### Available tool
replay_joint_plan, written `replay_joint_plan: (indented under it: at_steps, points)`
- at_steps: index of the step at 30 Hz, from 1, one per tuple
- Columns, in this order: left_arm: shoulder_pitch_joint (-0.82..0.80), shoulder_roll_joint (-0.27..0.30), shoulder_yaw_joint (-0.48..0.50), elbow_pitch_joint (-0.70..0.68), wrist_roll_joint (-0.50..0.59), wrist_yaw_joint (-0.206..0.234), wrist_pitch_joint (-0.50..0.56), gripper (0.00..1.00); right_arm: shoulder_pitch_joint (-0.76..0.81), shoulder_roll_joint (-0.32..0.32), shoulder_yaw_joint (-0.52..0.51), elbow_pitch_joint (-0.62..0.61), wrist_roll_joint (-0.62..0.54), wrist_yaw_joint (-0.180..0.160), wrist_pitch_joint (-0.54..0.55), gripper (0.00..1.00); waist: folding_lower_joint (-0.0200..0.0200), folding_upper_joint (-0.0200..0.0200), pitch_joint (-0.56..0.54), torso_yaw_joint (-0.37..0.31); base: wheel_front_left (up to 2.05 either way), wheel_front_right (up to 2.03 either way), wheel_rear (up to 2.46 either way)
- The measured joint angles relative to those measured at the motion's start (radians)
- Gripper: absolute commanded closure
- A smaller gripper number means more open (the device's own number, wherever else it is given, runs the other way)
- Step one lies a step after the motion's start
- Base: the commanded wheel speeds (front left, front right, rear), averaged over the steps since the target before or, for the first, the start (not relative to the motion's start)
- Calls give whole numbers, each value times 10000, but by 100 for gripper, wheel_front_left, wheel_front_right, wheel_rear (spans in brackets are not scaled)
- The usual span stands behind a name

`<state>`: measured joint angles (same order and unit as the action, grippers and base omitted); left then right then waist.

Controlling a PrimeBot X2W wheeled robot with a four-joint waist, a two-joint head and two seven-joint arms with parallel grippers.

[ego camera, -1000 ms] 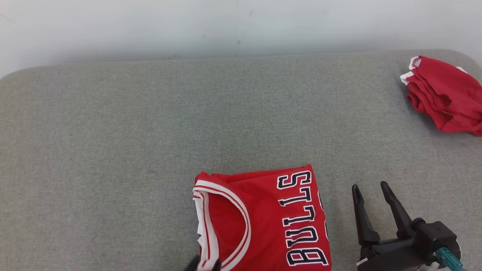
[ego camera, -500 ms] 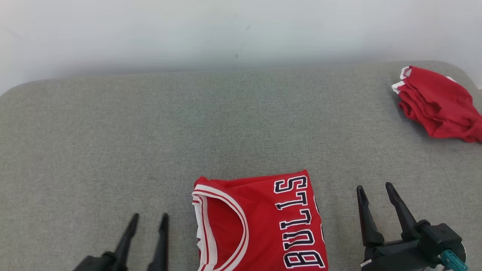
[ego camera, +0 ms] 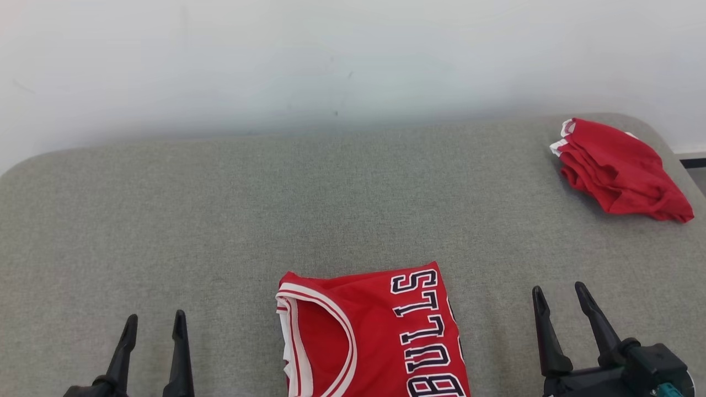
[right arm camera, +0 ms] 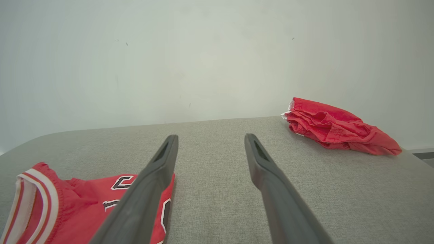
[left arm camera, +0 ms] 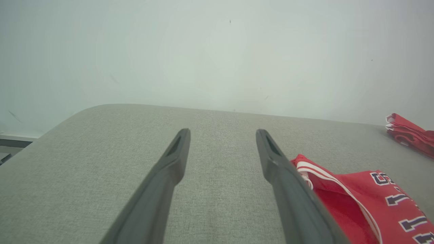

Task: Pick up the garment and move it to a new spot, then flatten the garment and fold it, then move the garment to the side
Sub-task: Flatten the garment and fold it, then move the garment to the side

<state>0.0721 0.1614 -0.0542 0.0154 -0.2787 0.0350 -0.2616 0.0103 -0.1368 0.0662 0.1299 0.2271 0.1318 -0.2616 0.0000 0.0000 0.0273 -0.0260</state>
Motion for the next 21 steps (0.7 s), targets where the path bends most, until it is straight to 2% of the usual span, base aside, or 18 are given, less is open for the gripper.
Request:
replay_joint_plan:
  at_steps: [10,15,21]
  points:
    - [84,-297,581,242,416,-288,0,0,359,-94,190,-190,-2,0,-2,0,0,-1,-324,79,0,0,0]
    - [72,-272,759,178,533,-531,-2,0,425,-100,278,-211,-92,0,-2,0,0,0,-392,128,0,0,0]
    - [80,-232,723,144,487,-591,128,0,530,-27,280,-219,-113,0,8,0,-1,0,-433,219,0,0,0]
